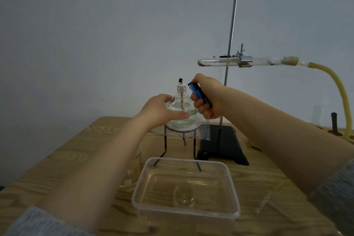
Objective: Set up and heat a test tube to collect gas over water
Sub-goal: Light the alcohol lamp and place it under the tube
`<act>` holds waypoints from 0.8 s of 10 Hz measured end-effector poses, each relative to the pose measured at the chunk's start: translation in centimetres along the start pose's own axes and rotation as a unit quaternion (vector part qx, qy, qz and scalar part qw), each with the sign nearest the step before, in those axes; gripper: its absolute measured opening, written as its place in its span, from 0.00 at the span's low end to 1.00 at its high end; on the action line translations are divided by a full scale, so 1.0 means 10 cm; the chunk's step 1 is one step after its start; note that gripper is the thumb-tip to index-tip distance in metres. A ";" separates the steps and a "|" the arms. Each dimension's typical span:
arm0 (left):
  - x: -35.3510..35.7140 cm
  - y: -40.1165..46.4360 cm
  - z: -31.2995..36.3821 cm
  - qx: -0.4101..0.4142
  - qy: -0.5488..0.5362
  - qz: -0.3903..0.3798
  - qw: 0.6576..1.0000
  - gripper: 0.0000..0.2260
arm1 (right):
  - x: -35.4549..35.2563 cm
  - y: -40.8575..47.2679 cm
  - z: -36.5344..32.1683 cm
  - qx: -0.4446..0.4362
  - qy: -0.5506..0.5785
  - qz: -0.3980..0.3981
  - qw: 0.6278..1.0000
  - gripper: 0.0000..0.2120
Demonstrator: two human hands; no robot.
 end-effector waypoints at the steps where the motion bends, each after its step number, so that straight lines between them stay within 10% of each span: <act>1: 0.00 0.00 0.01 0.001 -0.004 -0.003 1.000 0.41 | 0.01 0.02 -0.02 0.008 -0.005 0.007 1.000 0.17; 8: 0.01 -0.04 0.02 -0.001 -0.016 -0.008 1.000 0.40 | 0.06 0.03 -0.04 0.029 0.004 0.005 1.000 0.17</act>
Point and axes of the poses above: each hand's wrist, its own y-axis towards the middle knuckle, its own x-axis out of the palm, z = x × y, the point moved 1 cm from there along y, towards the middle knuckle, and after that the axes turned 7 degrees about y, right-handed, at the moved point
